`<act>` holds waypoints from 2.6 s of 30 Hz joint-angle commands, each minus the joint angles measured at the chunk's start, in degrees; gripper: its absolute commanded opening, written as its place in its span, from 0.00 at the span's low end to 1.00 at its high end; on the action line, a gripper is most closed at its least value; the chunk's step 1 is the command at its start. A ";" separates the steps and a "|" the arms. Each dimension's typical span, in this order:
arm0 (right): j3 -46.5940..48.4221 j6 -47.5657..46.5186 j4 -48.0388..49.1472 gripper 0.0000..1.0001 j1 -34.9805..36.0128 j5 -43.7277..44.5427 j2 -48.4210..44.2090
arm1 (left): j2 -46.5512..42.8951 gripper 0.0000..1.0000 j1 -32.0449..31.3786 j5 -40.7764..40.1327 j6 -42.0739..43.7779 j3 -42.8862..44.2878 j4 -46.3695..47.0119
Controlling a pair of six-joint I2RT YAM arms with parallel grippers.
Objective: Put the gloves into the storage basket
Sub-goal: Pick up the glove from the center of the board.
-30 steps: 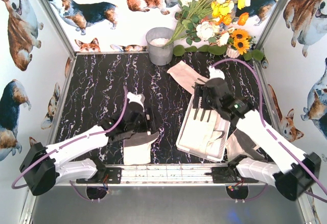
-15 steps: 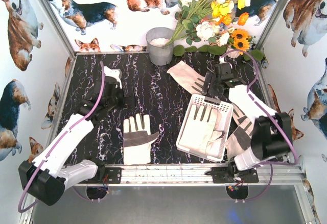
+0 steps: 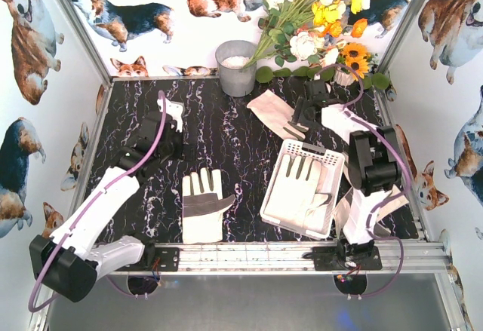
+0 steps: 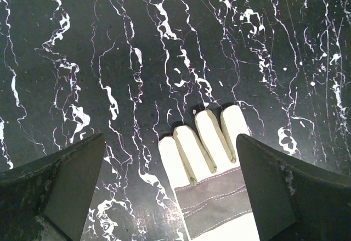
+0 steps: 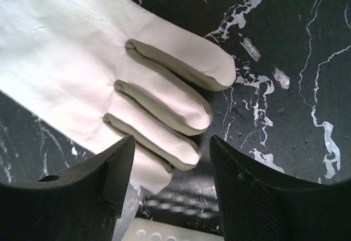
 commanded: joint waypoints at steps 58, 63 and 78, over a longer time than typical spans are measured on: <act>-0.30 19.50 -5.71 0.00 8.77 -16.03 -38.19 | -4.36 1.00 -15.60 3.28 -2.39 -5.29 20.04; -1.43 24.61 -5.58 0.00 14.20 -12.81 -40.37 | -1.82 1.00 -25.29 -2.29 -7.90 -6.58 30.96; -5.30 38.59 -4.24 0.00 20.30 -6.38 -47.11 | 10.57 1.00 -38.01 -23.22 1.02 -8.67 58.08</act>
